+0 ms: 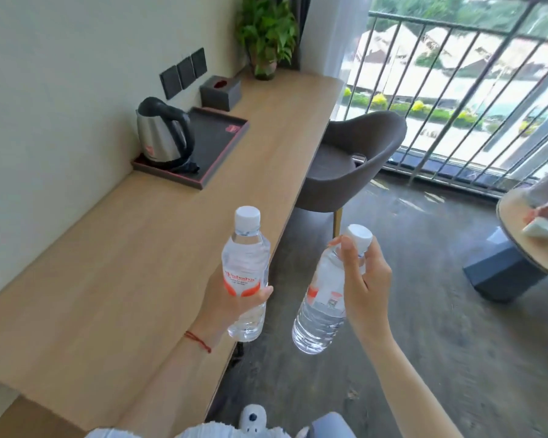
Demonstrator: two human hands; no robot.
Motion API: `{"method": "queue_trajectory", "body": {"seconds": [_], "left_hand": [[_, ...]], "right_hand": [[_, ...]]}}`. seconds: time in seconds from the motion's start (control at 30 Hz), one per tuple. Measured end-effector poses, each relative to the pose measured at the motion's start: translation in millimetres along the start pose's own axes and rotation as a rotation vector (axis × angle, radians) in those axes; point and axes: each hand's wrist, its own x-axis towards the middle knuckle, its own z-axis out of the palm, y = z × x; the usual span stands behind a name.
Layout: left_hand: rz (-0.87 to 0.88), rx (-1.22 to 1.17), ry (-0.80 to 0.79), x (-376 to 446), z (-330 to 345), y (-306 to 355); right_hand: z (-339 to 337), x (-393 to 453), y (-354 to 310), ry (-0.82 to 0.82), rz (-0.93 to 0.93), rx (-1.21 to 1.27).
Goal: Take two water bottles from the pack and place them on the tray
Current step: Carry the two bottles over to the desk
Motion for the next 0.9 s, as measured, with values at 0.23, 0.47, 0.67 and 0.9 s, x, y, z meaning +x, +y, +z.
{"method": "queue_trajectory", "body": {"seconds": [0.23, 0.47, 0.67, 0.9], "left_hand": [[0.02, 0.045, 0.044, 104, 90, 21], [-0.008, 0.023, 0.221, 185, 171, 61], [-0.053, 0.049, 0.355, 251, 197, 86], [-0.171, -0.059, 0.451, 348, 190, 73]], "right_hand": [[-23, 130, 53, -0.044, -0.009, 0.021], [-37, 267, 86, -0.247, -0.094, 0.032], [-11, 358, 110, -0.382, -0.13, 0.073], [58, 453, 149, -0.536, -0.195, 0.107]]}}
